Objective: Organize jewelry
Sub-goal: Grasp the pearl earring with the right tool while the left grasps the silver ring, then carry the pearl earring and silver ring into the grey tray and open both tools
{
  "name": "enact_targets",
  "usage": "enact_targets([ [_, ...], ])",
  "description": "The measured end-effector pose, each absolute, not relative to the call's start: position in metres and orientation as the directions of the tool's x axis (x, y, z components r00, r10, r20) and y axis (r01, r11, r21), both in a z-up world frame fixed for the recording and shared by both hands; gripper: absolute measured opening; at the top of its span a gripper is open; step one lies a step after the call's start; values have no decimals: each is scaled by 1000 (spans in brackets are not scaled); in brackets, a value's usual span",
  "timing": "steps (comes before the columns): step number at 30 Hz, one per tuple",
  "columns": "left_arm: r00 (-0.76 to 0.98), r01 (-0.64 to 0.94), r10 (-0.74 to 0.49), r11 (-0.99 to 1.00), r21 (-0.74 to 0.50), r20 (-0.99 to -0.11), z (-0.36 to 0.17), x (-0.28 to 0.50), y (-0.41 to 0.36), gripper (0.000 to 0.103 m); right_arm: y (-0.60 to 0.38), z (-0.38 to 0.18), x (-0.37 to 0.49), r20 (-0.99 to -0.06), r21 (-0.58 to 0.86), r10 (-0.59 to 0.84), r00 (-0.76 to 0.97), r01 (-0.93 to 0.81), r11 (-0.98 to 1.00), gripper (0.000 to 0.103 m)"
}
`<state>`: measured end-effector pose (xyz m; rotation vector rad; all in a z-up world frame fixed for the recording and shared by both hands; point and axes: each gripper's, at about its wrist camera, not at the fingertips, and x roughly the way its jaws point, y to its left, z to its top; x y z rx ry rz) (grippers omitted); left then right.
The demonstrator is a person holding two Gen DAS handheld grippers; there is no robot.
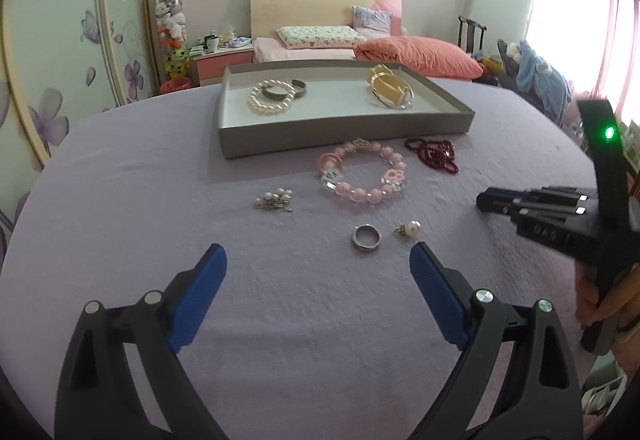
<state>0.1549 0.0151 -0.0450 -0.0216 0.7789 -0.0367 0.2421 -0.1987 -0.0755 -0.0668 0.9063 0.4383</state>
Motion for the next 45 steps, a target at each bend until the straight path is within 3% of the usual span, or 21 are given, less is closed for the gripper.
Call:
enact_targets([
  [4,699,38,-20,999,10,-715,-52,164,-2,87,-209,-74,247,-769,160,351,534,-371,915,14],
  [15,623,40,-15,999,13,-782,-70,193,-24,50,-217,-68,253,-756,218,391,525,-361,907,14],
  [22,617,33,-11,999,12,-787,-73,200,-28,42,-219,-67,254,-751,235,406,521,-363,902,14],
  [25,619,28,-10,1000,10,-785,-72,204,-28,30,-219,-67,253,-750,236,408,520,-367,900,14],
  [26,620,26,-9,1000,8,-785,-72,204,-28,22,-219,-67,253,-750,236,409,519,-367,899,14],
  [45,650,-55,4,998,-41,-760,-57,181,22,22,-203,-59,245,-739,223,428,519,-411,884,14],
])
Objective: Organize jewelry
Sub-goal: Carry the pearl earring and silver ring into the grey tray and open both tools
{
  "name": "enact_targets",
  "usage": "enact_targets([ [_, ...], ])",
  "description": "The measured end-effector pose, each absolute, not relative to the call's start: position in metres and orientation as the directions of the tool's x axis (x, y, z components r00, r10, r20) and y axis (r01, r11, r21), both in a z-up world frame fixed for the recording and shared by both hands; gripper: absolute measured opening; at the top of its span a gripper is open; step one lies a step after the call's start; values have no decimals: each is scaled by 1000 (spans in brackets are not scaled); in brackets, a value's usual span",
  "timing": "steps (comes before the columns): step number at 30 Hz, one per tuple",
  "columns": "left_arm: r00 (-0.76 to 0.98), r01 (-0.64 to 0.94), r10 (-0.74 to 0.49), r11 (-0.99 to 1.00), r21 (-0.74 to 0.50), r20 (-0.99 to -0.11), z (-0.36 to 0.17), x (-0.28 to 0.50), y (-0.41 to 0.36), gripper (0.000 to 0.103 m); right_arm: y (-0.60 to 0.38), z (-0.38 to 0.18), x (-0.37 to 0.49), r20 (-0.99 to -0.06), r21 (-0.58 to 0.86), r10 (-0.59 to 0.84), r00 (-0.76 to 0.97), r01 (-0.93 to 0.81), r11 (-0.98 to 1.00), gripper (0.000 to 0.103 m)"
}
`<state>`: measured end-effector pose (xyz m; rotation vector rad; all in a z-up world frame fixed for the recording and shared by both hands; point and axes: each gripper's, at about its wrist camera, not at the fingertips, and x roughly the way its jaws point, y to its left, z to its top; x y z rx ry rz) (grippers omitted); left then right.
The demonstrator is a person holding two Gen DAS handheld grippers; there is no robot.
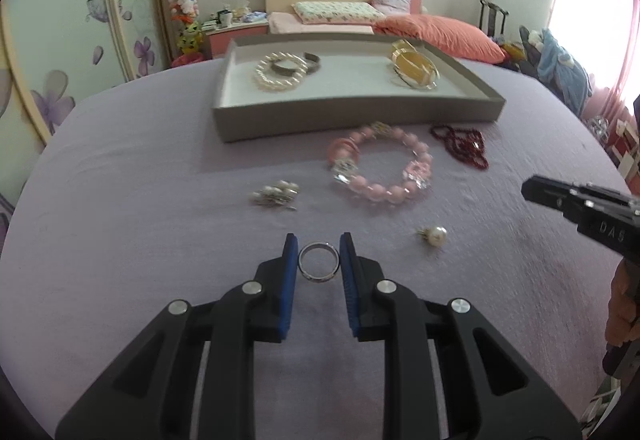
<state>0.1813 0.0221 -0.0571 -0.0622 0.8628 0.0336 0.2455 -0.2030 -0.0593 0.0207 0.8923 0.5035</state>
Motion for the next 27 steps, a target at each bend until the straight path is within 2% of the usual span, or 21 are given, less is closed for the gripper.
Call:
enact_targets([
  [10,703,-111,15,990,-88,-711,-31,168,50,22,-191,-52,240,-731,214,445,518,-445,869,14],
  [27,706,-103,7,990,-93,-708,-27,171,49,22,-194,-45,244,-724,203,439,533,-443,873,14],
])
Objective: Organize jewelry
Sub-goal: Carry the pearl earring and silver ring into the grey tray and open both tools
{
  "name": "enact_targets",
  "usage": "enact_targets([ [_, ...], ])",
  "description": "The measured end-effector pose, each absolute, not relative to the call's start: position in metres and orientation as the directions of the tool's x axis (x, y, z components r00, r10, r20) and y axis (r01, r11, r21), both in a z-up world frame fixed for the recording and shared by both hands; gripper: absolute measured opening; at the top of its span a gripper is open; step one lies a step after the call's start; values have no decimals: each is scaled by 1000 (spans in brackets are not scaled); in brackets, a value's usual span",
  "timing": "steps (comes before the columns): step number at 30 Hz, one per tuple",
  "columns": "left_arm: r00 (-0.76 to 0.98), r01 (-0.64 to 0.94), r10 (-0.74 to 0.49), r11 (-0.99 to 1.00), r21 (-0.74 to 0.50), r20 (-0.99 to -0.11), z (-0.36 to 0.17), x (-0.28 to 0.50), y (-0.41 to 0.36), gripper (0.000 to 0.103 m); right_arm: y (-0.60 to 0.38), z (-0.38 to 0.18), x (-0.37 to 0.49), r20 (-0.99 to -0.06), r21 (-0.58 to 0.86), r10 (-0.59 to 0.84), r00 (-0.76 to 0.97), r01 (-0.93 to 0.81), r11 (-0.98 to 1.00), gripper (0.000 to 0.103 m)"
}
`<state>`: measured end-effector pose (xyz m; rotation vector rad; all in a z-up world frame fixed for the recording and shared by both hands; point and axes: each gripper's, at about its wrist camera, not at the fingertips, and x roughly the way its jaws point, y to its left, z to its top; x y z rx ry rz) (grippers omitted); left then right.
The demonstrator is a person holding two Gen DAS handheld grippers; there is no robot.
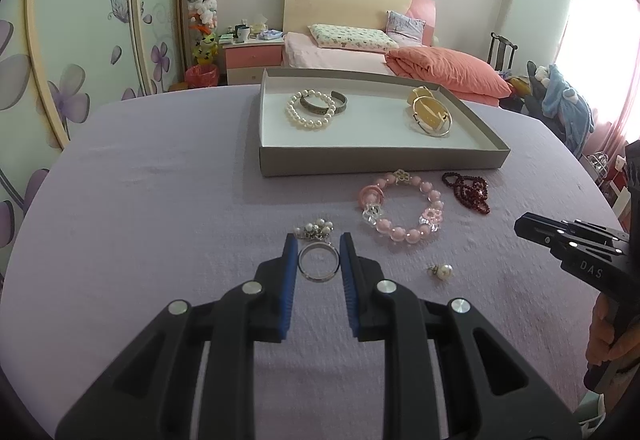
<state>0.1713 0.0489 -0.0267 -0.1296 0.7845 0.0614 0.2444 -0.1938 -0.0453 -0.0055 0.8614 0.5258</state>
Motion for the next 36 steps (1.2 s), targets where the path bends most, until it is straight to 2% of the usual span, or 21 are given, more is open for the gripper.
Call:
enact_targets([
  [7,715,-107,7,989,-100,-699,-21,180,52,22,-192,-26,257,-692,167,422,586,-439,883,14],
  [15,747,-130,7,982,-136,-665,-5,206,61,22,-177,13,304,-570,98,384,727,-403,910,14],
  [18,758,-141,5,978,-156,-652,1,224,66,22,-171,13,330,-536,114,381,753,-383,917,14],
  [25,767,-142,9,978,-156,-641,3,259,69,22,-152,-17,390,-608,180,401,685,-373,910,14],
  [36,759,-147,-5,973,-178,-651,-6,288,72,22,-139,-39,398,-641,168,395,658,-382,909,15],
])
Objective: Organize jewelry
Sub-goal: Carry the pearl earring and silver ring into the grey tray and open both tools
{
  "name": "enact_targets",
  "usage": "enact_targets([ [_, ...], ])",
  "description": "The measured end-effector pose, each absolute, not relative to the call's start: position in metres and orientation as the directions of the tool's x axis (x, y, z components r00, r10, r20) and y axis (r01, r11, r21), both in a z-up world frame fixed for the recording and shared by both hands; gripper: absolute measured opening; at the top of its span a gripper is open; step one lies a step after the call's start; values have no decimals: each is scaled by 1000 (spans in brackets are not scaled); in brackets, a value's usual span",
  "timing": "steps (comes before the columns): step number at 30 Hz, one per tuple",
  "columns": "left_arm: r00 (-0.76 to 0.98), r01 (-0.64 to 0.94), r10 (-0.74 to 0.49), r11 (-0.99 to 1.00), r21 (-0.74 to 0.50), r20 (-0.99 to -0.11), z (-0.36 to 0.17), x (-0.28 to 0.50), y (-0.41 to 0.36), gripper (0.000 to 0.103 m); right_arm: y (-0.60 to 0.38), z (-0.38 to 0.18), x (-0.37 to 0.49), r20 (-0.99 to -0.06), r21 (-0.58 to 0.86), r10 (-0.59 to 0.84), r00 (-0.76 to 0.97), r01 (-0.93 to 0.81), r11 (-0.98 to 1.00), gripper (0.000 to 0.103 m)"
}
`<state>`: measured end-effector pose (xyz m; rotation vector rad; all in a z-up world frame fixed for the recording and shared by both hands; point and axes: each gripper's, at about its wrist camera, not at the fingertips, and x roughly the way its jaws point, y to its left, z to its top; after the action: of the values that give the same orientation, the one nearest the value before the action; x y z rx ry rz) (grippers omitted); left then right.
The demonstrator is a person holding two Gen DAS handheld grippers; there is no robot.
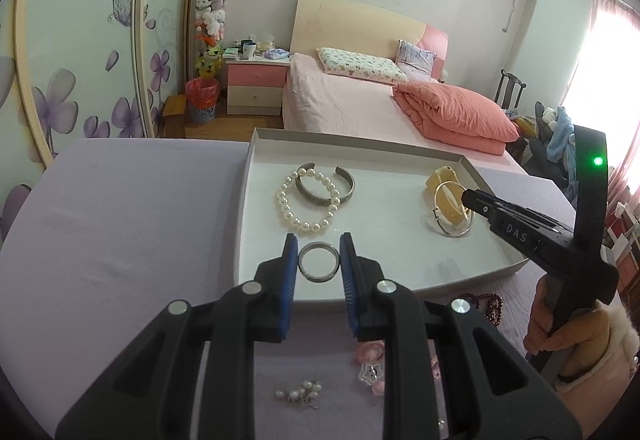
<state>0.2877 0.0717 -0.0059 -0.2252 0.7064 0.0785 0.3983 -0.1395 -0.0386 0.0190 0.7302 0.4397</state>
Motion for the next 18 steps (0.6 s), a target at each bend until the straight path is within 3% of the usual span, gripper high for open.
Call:
enact_targets([
  [2,757,-148,-8,972,-183,-654,-7,290,72,22,-141,-38,398,-646,180,402,649,-383,906,18],
  [6,757,-147,-9,972,-183,-653,-7,294,72,22,-153,-32,389,-625,195,410,664,-375,906,49],
  [18,756,-146,-7,973,-179,-655,-13,336,62,22,-173,-33,377,-602,159,378,703,-359,920,56],
])
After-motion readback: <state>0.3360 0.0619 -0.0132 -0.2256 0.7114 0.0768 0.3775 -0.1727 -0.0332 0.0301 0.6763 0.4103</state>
